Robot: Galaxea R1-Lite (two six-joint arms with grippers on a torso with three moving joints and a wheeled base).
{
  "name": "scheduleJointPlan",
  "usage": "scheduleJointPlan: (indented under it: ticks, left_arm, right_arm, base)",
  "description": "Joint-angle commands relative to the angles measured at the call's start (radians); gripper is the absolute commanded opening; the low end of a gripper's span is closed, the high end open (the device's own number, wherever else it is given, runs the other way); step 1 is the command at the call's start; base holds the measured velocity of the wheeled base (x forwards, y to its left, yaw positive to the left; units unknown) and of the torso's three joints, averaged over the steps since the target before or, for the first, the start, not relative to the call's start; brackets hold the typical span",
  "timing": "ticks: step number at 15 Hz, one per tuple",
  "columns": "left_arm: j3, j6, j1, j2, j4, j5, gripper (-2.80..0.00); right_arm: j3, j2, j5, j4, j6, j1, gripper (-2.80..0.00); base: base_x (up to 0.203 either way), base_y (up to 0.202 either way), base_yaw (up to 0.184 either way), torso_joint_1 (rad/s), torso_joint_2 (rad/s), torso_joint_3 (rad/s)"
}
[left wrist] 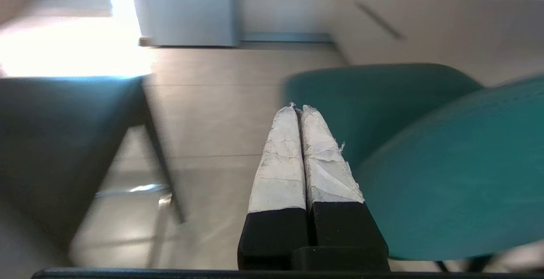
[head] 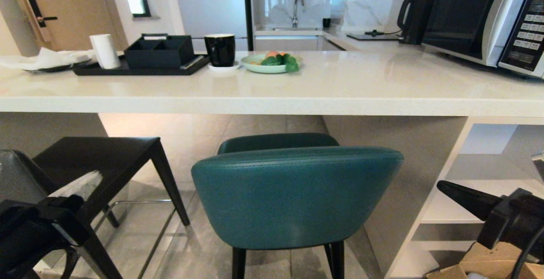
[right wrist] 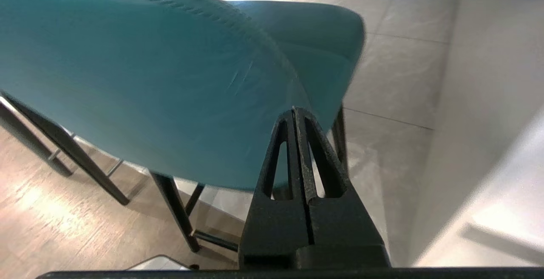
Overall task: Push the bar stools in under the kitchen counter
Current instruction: Pull the blue chair out from under the dining table
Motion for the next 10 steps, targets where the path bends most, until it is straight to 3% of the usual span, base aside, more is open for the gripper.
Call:
scheduleJointPlan:
  ticks: [1, 5, 7, 10]
  left_arm:
    - [-0.017, -0.004, -0.052, 0.16, -0.056, 0.0, -2.8]
    - [-0.051, -0.002, -0.08, 0.378, -0.283, 0.006, -2.8]
    - [-0.055, -0.002, -0.08, 0.453, -0.394, 0.018, -2.8]
    - [-0.092, -0.006, -0.077, 0.561, -0.4, 0.089, -2.8]
  right_arm:
    - [-0.008, 0.221, 0.005, -0.118, -0.003, 0.011, -2.8]
    - [-0.011, 0.529, 0.003, -0.495, -0.009, 0.01, -2.8]
    - [-0.055, 0.603, 0.003, -0.566, -0.006, -0.006, -2.8]
    - [-0.149, 0.662, -0.003, -0.575, -0.002, -0.01, -2.8]
  base:
    - [0.0, 0.0, 0.0, 0.0, 0.0, 0.0]
    - [0.0, 0.0, 0.0, 0.0, 0.0, 0.0]
    - [0.0, 0.0, 0.0, 0.0, 0.0, 0.0]
    - [0.0, 0.0, 0.0, 0.0, 0.0, 0.0]
